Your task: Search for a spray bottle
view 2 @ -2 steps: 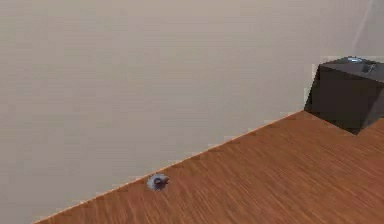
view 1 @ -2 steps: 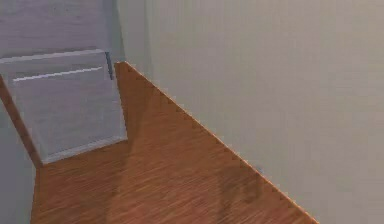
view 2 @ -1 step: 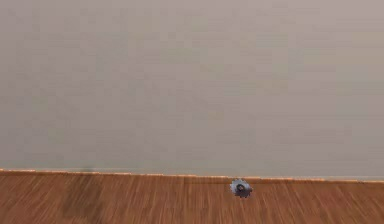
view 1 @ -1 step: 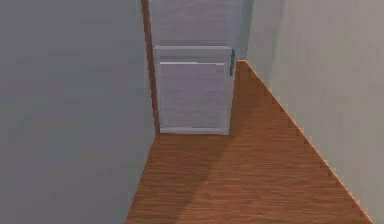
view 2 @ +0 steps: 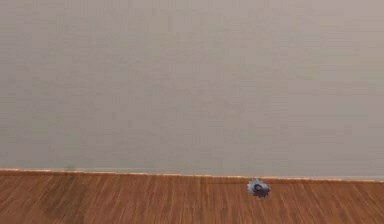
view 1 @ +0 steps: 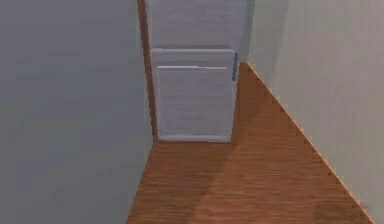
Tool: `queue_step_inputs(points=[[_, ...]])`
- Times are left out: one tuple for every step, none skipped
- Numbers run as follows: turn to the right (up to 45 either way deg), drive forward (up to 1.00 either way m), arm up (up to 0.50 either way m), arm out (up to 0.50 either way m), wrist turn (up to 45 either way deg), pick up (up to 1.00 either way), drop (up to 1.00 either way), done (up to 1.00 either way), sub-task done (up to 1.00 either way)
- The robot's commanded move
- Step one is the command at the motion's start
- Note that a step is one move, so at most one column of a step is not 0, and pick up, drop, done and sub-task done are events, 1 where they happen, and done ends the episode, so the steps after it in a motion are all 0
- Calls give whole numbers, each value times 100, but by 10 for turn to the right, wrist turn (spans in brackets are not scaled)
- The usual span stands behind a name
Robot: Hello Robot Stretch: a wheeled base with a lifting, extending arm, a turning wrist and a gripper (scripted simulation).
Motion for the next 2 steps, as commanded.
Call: queue_step_inputs(points=[[240, 0, 0, 0, 0, 0, 0, 0, 0], [0, 100, 0, 0, 0, 0, 0, 0, 0]])
